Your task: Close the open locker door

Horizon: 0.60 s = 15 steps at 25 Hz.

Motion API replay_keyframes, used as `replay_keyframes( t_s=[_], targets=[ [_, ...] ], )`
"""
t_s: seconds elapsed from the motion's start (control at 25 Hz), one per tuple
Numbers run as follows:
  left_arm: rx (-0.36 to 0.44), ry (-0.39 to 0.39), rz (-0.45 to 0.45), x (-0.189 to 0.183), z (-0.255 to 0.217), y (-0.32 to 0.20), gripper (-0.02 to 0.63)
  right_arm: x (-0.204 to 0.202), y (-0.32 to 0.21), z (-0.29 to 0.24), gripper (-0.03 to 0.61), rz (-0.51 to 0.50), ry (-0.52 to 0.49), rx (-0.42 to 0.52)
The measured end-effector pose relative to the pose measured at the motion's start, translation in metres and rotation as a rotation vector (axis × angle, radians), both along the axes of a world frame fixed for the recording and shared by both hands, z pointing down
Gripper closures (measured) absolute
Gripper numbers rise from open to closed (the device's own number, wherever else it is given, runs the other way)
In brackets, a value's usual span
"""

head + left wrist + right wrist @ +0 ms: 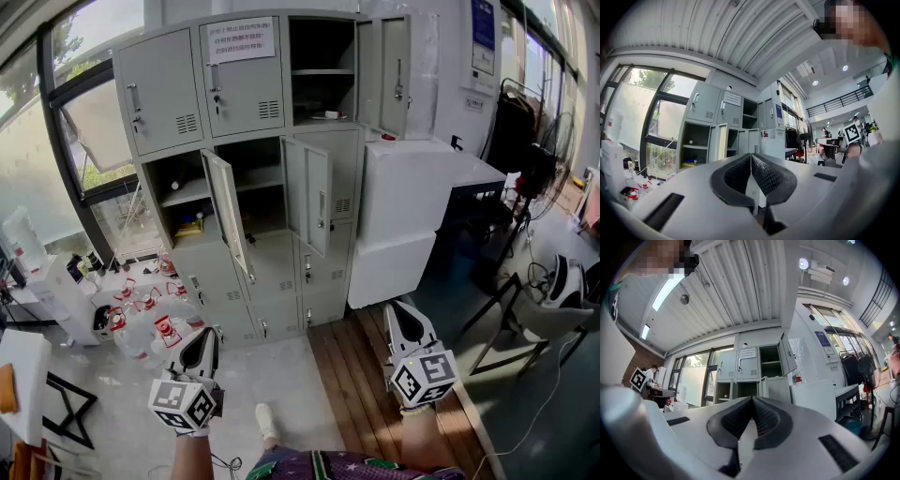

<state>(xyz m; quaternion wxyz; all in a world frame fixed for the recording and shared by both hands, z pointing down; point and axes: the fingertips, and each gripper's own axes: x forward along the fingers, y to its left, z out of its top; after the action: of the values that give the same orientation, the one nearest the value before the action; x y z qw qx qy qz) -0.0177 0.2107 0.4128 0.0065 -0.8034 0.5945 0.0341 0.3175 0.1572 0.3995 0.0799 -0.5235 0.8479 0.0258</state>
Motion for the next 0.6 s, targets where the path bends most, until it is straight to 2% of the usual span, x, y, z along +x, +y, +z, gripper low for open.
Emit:
replay_keyframes(
  t_s=[0.32, 0.6],
  targets=[
    [-0.001, -0.005, 0.006, 0.008, 0.002, 0.0, 0.591, 0.017, 0.004, 0.001, 0.574, 0.028, 0.002, -0.005],
    [-0.004, 0.001, 0.003, 0.004, 0.003, -0.007, 0.591, 0.014, -0.005, 0.005, 0.574, 0.041, 0.002, -0.007]
  ],
)
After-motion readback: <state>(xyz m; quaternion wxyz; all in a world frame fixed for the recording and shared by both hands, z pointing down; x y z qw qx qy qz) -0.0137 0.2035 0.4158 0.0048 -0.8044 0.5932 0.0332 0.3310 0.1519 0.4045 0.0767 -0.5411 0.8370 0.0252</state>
